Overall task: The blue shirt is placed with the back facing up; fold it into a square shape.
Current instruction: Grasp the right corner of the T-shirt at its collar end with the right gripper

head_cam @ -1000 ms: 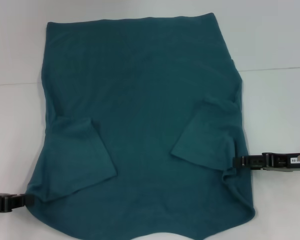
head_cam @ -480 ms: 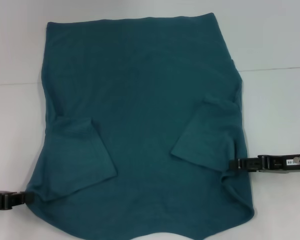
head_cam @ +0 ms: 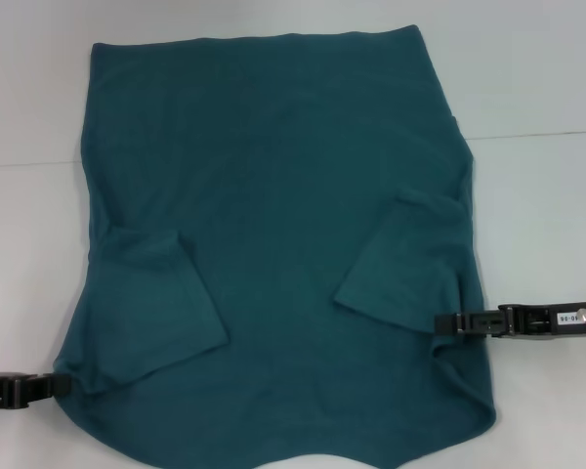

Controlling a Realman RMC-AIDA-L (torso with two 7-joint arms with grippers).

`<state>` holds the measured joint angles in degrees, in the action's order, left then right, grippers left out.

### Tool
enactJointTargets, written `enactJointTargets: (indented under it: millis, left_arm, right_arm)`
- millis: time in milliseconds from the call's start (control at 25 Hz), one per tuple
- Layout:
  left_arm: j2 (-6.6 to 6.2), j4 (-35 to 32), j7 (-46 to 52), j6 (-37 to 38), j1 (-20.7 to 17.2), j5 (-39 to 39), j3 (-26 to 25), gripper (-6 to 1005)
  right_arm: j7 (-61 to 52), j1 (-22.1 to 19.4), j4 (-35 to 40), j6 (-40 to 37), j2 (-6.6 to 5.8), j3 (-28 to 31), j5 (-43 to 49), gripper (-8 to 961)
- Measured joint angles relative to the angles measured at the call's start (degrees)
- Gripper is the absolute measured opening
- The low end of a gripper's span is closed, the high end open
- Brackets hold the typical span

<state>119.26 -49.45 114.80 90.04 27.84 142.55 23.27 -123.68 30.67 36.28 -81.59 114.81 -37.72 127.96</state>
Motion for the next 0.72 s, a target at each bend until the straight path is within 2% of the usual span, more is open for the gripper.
enactJointTargets:
  millis: [480,640,720]
  left_arm:
    - [0.15,0.34,-0.25,-0.47,0.09,0.00,0.02,27]
    - [0.18,0.67,-0.75,-0.58,0.43,0.00,-0.04,27]
    - [0.20,0.72,-0.82,-0.62,0.50,0.00,-0.07,28]
  right_arm:
    - [-2.98,-4.61,3.82,-5.56,-1.22,2.52,1.36,819]
    - [-3.20,-5.35,4.64,-4.37,-1.17,3.20,1.64,819]
    - [-3.10,-5.54,5.16,-2.46,-0.76,3.45,1.66,819]
